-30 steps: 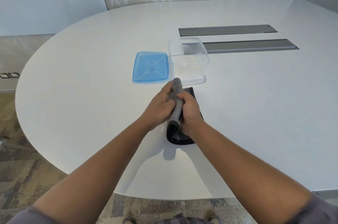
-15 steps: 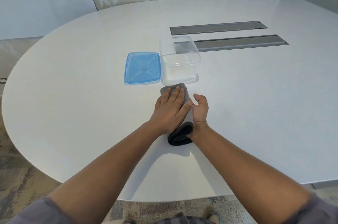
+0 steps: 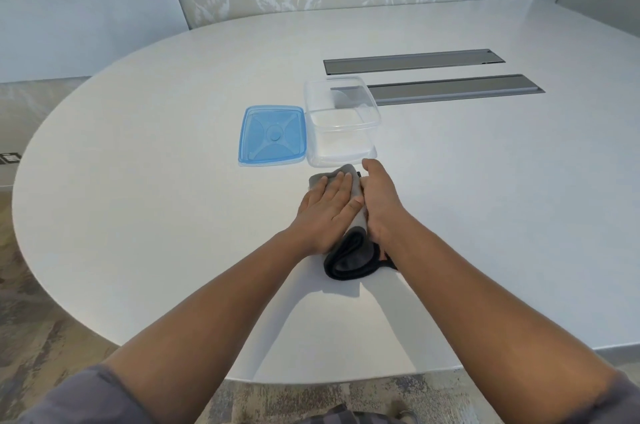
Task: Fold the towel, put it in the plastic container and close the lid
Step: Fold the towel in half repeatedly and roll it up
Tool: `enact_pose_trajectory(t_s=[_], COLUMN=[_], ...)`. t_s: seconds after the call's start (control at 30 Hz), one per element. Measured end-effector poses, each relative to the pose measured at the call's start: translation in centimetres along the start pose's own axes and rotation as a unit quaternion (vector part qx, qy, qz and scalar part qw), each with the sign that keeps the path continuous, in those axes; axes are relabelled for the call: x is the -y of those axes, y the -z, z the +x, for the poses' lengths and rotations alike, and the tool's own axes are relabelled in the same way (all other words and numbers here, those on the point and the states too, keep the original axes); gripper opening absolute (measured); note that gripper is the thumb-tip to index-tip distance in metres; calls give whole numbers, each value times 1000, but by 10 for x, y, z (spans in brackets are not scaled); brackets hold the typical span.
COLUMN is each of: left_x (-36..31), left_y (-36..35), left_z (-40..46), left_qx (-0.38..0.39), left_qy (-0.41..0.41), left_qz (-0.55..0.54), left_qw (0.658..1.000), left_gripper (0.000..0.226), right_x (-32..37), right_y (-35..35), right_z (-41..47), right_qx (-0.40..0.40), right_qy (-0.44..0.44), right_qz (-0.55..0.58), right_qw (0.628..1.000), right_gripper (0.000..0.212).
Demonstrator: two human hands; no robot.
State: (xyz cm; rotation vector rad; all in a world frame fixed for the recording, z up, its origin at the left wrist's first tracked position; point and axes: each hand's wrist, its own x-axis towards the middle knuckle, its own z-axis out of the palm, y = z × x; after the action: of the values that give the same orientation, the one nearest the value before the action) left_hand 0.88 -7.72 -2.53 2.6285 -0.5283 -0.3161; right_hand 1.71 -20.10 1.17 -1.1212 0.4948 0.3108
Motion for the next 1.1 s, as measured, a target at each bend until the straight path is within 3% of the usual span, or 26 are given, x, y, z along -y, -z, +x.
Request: enact_pose_trajectory(t_s=[0.13,0.23,0.3,0.43,0.6,0.77,0.97,1.1], left_x=[-7,-8,-10,-17,-25,-27,-24,-24], left_y=[-7,-11,-13,-15,-16,-20,-24,-25], left_z=[-1,3,3,6,9,8,10,12], left_qx=[-15,-16,-20,-36,-37,-50,-58,-52], left_qy=[17,20,21,16,10,6,-6,-3], left_qz=[-7,12,23,50,78,95,107,119], left_qw=[1000,1000,999,998,996,994,993,991], left_gripper=[66,69,71,73,76,79,81,89], right_x=[9,5,-1,-4,-4,-1,-12,-9], right_y=[16,25,30,39,39,47,45,47], right_z=[7,12,11,7,7,11,17,13], right_qx=[-58,-89,-80,-62,-59,-33,-98,-83], right_qy=[30,49,37,7,-2,-3,116,99], right_qz=[-127,-144,-125,-46,-41,-31,-71,-48], right_qw=[990,984,988,997,997,999,986,990], right_gripper=[28,26,22,35,45,27,21,34])
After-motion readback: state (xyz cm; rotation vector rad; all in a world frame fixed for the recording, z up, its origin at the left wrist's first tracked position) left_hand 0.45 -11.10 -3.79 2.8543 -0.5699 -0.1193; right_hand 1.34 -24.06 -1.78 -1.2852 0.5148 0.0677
